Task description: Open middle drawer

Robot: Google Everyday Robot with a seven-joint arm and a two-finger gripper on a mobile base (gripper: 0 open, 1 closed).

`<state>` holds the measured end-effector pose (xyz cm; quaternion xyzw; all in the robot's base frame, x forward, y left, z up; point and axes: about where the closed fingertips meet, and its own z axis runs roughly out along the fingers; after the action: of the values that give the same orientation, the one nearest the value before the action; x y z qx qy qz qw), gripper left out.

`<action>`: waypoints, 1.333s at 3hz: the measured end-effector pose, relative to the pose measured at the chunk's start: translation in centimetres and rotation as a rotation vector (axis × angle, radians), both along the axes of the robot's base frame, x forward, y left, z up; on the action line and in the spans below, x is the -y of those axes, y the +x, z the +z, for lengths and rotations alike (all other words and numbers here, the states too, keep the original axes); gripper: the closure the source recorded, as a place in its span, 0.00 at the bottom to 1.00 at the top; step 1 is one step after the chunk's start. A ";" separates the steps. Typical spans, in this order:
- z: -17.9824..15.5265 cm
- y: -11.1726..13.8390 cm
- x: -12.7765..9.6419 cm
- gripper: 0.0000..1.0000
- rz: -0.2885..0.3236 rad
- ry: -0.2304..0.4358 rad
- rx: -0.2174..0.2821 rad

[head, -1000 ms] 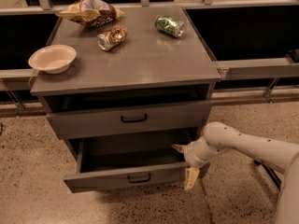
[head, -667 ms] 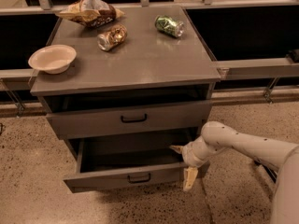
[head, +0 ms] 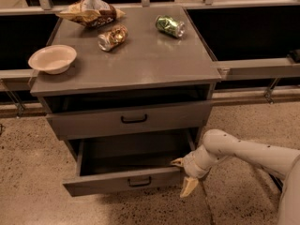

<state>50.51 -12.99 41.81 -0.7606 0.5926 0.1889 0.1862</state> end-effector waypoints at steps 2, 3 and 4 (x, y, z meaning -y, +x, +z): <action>1.0 -7.8 1.1 0.24 -0.016 0.031 -0.048; 2.8 -7.9 1.5 0.01 -0.043 0.117 0.046; 2.7 -8.0 1.7 0.00 -0.044 0.116 0.046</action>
Offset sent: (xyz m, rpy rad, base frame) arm -0.1121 -0.0184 0.0202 0.0441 0.0520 -0.0260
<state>42.53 -14.66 44.50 -0.7395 0.5927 0.2014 0.2474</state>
